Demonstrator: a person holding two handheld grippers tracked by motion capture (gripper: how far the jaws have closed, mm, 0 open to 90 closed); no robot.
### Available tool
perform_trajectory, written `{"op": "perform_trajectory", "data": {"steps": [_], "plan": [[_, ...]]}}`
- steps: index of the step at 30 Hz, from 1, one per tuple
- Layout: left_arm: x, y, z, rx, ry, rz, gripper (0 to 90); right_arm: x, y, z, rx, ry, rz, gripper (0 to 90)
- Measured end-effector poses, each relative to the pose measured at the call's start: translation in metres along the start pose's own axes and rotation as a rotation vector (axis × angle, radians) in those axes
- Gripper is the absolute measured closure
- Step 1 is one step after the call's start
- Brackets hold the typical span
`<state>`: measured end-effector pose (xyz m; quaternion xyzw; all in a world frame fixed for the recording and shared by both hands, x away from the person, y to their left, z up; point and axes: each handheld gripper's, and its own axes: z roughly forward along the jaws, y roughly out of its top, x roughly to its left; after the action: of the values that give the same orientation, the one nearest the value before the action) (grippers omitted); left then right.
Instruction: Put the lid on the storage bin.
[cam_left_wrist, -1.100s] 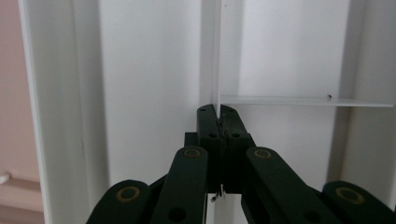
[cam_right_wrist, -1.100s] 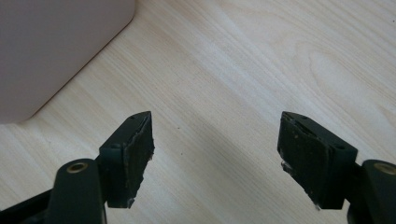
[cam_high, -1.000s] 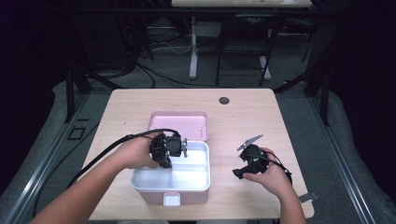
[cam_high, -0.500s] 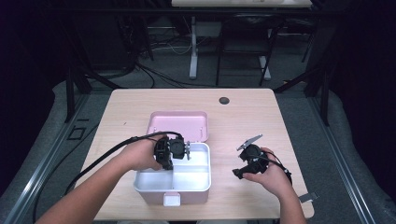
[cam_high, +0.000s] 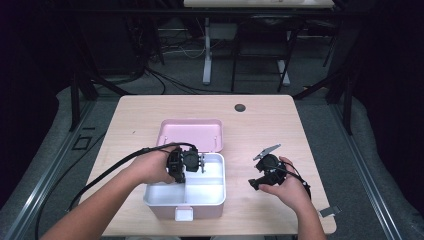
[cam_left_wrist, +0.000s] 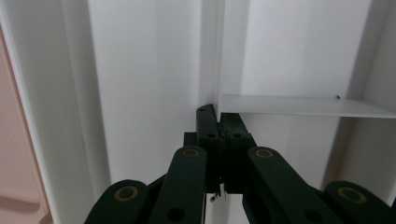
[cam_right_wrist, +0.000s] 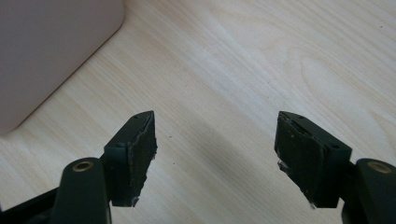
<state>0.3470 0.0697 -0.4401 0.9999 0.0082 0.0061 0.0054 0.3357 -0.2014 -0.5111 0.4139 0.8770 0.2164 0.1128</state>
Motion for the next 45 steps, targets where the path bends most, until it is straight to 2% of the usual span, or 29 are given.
{"op": "perform_trajectory", "data": {"steps": [4,6,9,10,11,13,16,20,22,24,28,30,34,38,40,42,45], "plan": [[-0.001,0.001,0.000,0.006,0.003,-0.007,88.0,-0.002,0.002,-0.002,-0.027,0.000,0.013,32.6],[-0.002,0.001,0.000,0.008,0.009,-0.001,87.8,-0.002,0.004,-0.001,-0.068,0.006,0.009,33.0],[-0.001,0.001,0.000,0.005,0.004,-0.014,87.4,0.000,0.009,-0.001,-0.089,0.001,0.010,33.0],[-0.001,0.001,0.000,0.009,0.001,-0.016,87.3,0.000,0.010,0.000,-0.100,0.034,0.021,33.0],[-0.001,0.001,0.000,0.008,0.003,-0.017,87.2,0.001,0.013,-0.001,-0.083,0.004,0.029,33.0],[-0.001,0.002,0.000,0.005,0.001,-0.014,86.9,0.002,0.017,0.001,-0.095,0.004,0.060,37.1],[0.000,0.002,0.000,0.001,-0.003,-0.020,86.8,0.002,0.022,0.003,-0.109,0.010,0.102,38.7],[-0.001,0.002,0.001,0.001,0.000,-0.020,86.7,-0.002,0.031,0.003,-0.105,0.005,0.125,42.1],[-0.001,0.002,0.001,0.001,0.004,-0.015,86.9,-0.005,0.035,0.002,-0.104,0.046,0.140,43.1],[-0.001,0.002,0.001,0.000,0.007,-0.013,86.9,-0.004,0.040,0.000,-0.108,0.025,0.136,43.2],[0.001,0.003,0.001,0.003,-0.009,-0.016,86.8,-0.003,0.050,-0.004,-0.102,0.038,0.150,43.5],[0.001,0.003,0.001,0.001,-0.013,-0.020,86.7,-0.004,0.055,-0.005,-0.103,0.039,0.141,43.8],[0.001,0.003,0.001,0.002,-0.010,-0.016,86.8,-0.002,0.063,-0.005,-0.088,0.020,0.149,47.0],[0.000,0.003,0.001,0.002,-0.005,-0.015,86.8,0.002,0.073,-0.006,-0.070,-0.001,0.131,47.3],[0.000,0.003,0.001,0.000,-0.004,-0.017,86.8,0.002,0.079,-0.007,-0.072,0.006,0.124,47.2],[0.000,0.003,0.001,0.000,-0.007,-0.017,86.8,0.003,0.085,-0.009,-0.067,-0.015,0.128,47.9],[0.000,0.003,0.001,0.000,-0.006,-0.016,86.8,0.002,0.095,-0.010,-0.060,0.001,0.136,48.7]]}}
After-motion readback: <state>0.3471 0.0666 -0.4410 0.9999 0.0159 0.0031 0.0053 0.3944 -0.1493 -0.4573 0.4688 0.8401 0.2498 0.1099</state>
